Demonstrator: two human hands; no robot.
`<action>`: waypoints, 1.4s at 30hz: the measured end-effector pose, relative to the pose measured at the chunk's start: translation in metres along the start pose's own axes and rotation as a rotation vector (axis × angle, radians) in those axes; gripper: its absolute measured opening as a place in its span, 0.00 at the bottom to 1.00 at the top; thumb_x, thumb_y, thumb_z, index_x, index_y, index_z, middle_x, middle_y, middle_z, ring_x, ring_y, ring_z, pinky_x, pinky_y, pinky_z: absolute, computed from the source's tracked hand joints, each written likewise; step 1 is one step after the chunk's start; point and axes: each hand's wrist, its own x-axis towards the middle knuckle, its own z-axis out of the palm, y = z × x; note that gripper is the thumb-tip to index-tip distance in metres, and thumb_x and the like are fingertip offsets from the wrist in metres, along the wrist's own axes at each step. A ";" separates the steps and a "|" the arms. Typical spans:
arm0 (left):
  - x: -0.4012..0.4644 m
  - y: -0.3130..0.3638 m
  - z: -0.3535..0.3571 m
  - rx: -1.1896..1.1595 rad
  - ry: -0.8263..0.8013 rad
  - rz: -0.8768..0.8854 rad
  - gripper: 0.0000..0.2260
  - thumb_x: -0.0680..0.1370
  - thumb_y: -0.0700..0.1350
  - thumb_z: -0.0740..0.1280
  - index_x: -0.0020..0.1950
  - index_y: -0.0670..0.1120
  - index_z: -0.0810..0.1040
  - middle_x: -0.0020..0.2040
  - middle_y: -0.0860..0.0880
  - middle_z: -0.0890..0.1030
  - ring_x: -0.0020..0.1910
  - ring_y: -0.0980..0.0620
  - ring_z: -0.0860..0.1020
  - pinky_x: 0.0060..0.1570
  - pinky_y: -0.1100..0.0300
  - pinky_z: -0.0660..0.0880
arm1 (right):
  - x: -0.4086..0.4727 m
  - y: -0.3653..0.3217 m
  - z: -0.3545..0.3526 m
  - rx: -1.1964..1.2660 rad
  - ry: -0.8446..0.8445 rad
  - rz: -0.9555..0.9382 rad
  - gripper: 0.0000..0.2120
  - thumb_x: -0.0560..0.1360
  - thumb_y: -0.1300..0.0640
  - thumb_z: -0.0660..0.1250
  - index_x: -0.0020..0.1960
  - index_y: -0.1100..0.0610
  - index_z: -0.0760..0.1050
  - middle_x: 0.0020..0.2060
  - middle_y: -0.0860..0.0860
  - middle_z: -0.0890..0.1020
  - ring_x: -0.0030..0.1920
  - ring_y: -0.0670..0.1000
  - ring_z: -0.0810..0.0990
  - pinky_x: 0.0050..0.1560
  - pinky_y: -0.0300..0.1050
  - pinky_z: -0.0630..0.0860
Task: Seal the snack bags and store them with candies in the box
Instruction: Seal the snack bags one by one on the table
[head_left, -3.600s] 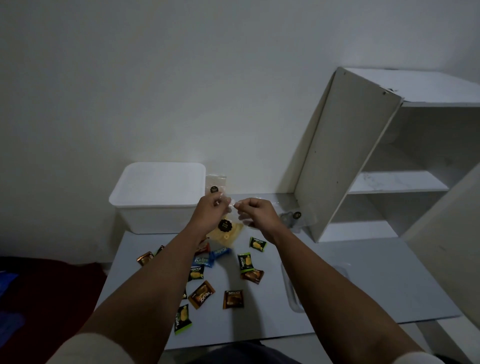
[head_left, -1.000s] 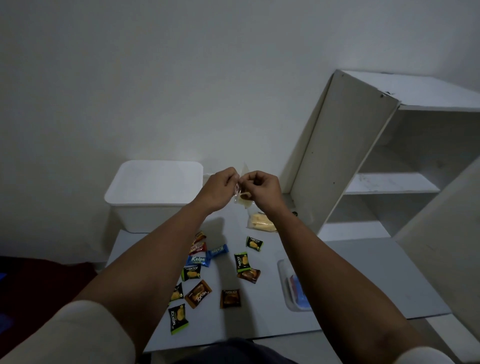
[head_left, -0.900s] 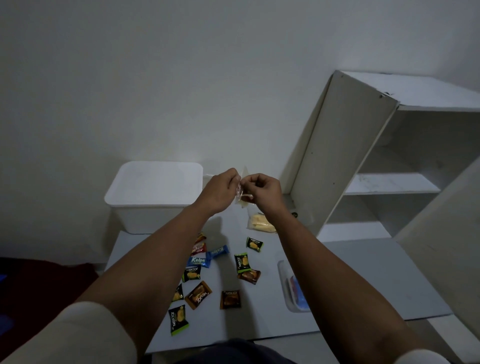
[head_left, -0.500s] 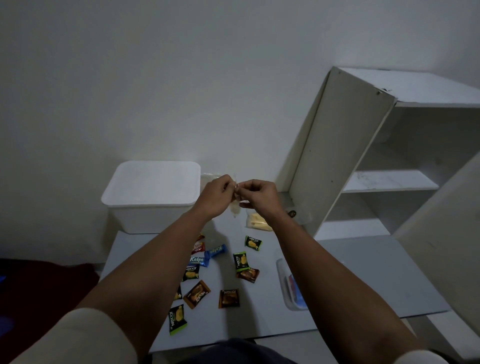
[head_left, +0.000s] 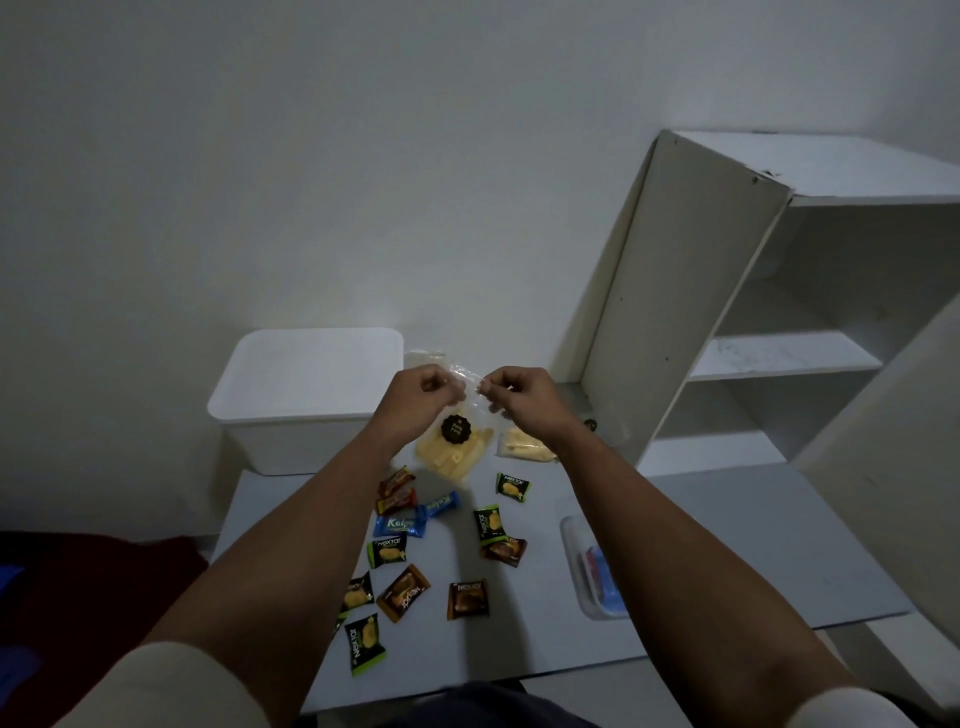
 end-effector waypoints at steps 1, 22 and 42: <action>0.000 -0.001 0.001 -0.032 -0.006 0.003 0.08 0.79 0.44 0.71 0.47 0.39 0.82 0.45 0.45 0.86 0.46 0.52 0.85 0.52 0.56 0.79 | 0.000 0.000 0.000 0.002 0.007 0.001 0.07 0.80 0.57 0.70 0.49 0.61 0.83 0.44 0.57 0.85 0.38 0.46 0.82 0.43 0.40 0.78; -0.006 0.011 0.007 -0.213 0.016 -0.038 0.06 0.79 0.45 0.71 0.51 0.43 0.85 0.45 0.47 0.88 0.44 0.54 0.83 0.47 0.62 0.80 | -0.012 -0.005 0.000 0.373 0.026 0.104 0.04 0.78 0.58 0.72 0.48 0.59 0.82 0.41 0.54 0.85 0.44 0.50 0.84 0.52 0.52 0.76; -0.002 0.018 0.018 -0.124 0.087 0.038 0.08 0.82 0.43 0.66 0.46 0.48 0.83 0.44 0.45 0.86 0.45 0.49 0.84 0.51 0.57 0.80 | -0.008 -0.007 -0.005 0.337 0.091 0.051 0.08 0.77 0.60 0.73 0.49 0.66 0.82 0.39 0.54 0.83 0.41 0.52 0.83 0.42 0.41 0.79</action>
